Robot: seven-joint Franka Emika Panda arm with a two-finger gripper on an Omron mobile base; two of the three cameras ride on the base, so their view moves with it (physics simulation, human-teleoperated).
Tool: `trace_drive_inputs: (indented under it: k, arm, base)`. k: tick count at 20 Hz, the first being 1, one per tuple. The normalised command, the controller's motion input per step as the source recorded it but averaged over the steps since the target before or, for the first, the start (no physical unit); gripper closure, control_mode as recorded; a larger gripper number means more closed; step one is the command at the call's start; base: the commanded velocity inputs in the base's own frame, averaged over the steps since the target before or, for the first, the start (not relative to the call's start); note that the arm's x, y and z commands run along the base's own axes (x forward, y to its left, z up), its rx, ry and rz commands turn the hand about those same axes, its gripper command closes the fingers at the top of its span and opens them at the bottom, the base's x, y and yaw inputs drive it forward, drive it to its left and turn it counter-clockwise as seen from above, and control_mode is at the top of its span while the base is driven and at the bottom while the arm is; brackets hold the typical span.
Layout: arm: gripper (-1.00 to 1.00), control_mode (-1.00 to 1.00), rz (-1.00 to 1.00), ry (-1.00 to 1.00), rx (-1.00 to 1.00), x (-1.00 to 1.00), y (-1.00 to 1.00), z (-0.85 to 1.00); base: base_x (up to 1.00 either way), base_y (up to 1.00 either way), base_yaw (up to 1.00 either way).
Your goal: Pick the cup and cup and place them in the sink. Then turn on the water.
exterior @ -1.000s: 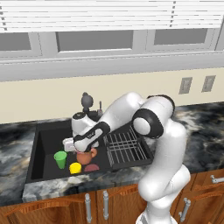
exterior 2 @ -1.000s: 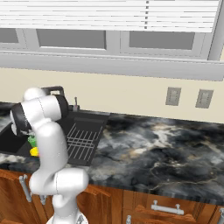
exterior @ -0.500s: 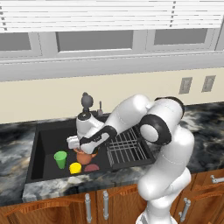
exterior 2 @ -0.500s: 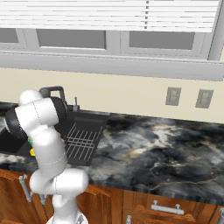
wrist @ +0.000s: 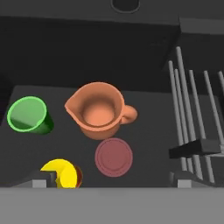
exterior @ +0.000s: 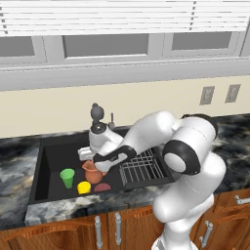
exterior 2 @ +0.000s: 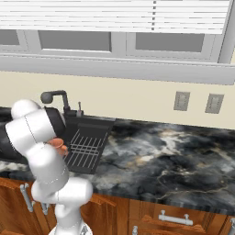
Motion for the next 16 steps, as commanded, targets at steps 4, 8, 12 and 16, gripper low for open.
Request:
trace_drive_inputs:
  k: [4,8,12,16]
  arm:
    - [-1.0,-1.0,0.0,-0.08,0.0,0.0,-0.21,0.34]
    - [-1.0,-1.0,0.0,-0.07,0.0,-0.03,-0.23,0.21]
    - [-1.0,-1.0,0.0,-0.05,0.0,0.0,-0.17,0.18]
    - [-1.0,-1.0,0.0,0.0,0.0,0.0,-0.18,0.23]
  base:
    - [0.0,0.0,0.0]
    - [0.0,0.0,0.0]
    - [0.0,0.0,0.0]
    - [0.0,0.0,0.0]
